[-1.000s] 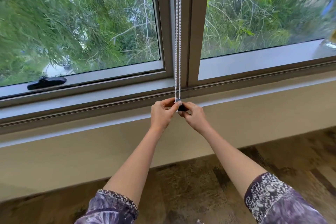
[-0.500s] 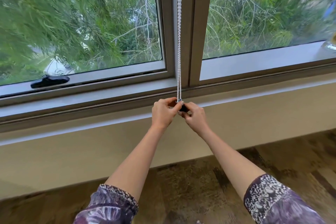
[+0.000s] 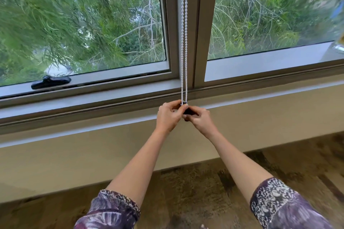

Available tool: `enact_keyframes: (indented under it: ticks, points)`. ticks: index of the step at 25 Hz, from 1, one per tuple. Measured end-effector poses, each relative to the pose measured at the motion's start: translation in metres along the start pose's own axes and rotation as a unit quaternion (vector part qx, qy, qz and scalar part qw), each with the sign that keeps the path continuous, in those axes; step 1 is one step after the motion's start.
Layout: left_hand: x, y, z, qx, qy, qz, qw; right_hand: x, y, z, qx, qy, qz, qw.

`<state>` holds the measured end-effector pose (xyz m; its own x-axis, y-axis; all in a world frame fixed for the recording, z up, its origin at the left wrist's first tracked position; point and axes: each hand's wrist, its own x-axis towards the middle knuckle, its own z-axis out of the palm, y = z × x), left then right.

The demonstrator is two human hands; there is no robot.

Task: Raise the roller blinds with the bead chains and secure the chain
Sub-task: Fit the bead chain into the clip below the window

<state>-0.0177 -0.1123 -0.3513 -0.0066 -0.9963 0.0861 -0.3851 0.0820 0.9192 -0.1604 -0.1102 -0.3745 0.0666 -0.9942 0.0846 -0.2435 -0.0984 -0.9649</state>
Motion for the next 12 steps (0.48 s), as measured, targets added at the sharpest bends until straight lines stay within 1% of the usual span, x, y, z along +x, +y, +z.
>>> enact_keyframes:
  ticks: [2, 4, 6, 10, 12]
  points:
    - [0.000, 0.002, 0.007, -0.015, 0.015, -0.011, 1.000, 0.003, -0.001, -0.001, -0.027, 0.025, -0.007, 0.999]
    - [0.000, 0.001, 0.013, -0.019, 0.050, -0.027, 0.998, 0.003, 0.000, 0.002, -0.041, 0.040, -0.010, 0.998]
    - [-0.001, -0.001, 0.018, 0.007, 0.078, -0.027, 0.997, 0.001, 0.004, 0.005, -0.055, 0.052, -0.013, 0.997]
    - [-0.009, -0.004, 0.023, 0.019, 0.083, -0.017, 0.996, -0.002, 0.009, 0.008, -0.058, 0.066, -0.021, 0.996]
    - [-0.008, -0.006, 0.022, 0.013, 0.080, -0.013, 0.997, -0.002, 0.006, 0.007, -0.065, 0.053, -0.024, 0.996]
